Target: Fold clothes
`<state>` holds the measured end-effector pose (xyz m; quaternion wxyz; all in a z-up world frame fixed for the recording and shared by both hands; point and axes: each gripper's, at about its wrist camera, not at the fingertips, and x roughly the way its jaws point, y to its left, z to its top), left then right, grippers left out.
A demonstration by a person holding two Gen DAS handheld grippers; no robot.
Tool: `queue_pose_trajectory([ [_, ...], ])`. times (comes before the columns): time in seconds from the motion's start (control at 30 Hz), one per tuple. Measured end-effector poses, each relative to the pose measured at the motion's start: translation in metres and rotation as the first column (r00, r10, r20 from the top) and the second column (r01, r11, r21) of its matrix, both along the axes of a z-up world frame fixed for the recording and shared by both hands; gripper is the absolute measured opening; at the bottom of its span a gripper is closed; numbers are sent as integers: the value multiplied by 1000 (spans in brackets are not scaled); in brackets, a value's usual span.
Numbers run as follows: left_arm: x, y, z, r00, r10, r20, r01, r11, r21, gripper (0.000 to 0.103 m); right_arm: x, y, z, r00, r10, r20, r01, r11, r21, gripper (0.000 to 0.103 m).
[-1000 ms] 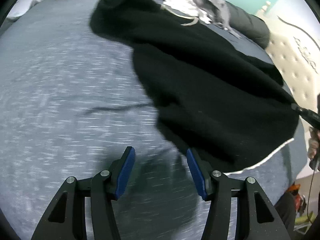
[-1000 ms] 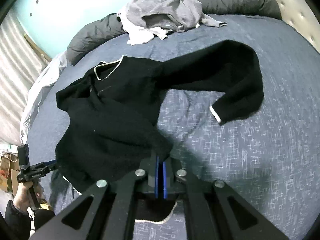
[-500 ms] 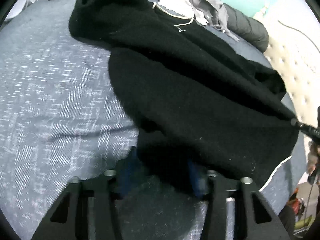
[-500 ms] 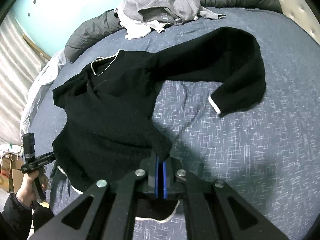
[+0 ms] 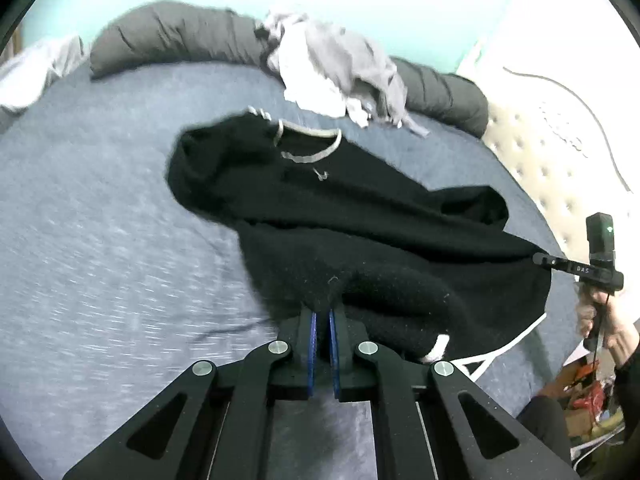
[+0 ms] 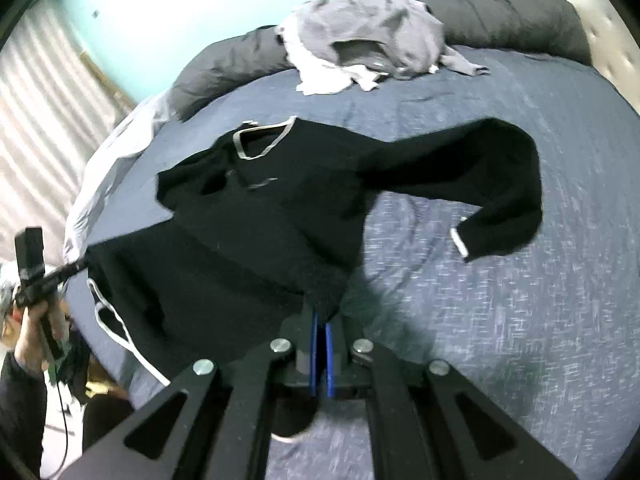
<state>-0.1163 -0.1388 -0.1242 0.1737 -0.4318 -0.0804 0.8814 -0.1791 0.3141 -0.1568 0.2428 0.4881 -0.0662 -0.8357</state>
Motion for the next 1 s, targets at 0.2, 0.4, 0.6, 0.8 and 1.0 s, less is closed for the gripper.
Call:
queue_pose_trajectory([
  [0.2,32,-27,-28,995,12,103,-7,999,-48,6,22,-21,-40,992,57,113,-62,997,39,3],
  [0.4,50,-35,-83,970,64,233,-39,993,-110,10,35,-35,-89,980,29,195,-45,996,79,5],
  [0.6,63,-10,-95,969,4,246,29,991,-129,28,41,-21,-78,989,-32,145,17,995,100,27],
  [0.8,71,18,-105,962,-74,263,113,984,-136,42,58,-13,-65,992,-14,127,1,995,103,35],
  [1.0,73,39,-119,954,-97,285,157,968,-196,45,75,-8,-65,992,-3,126,-11,994,112,35],
])
